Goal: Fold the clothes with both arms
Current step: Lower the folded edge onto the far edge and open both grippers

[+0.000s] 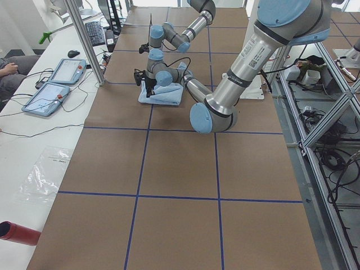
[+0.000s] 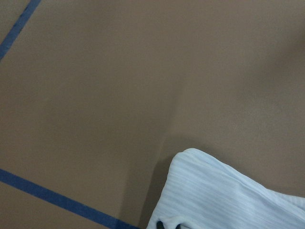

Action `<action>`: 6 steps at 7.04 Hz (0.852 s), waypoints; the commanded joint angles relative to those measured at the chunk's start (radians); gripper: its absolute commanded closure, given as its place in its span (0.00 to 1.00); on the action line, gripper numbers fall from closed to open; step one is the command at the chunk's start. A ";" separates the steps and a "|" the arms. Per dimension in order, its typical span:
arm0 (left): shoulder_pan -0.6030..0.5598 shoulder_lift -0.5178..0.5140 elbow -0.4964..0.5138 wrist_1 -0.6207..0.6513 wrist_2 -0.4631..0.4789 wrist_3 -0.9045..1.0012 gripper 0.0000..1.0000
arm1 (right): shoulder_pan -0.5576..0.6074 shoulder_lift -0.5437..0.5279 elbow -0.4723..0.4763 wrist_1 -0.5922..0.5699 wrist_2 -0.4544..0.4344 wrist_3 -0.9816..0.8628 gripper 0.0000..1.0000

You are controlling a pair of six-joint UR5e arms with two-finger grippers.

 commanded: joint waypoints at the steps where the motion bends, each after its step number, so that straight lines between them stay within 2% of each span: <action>1: -0.006 -0.031 0.034 -0.008 0.000 -0.004 1.00 | 0.012 0.013 -0.002 0.002 0.000 0.003 1.00; 5: -0.020 -0.054 0.068 -0.008 0.000 -0.013 1.00 | 0.030 0.033 -0.034 0.002 0.000 0.003 1.00; 6: -0.026 -0.054 0.070 -0.007 0.003 -0.024 0.24 | 0.030 0.038 -0.039 0.004 -0.027 0.000 0.01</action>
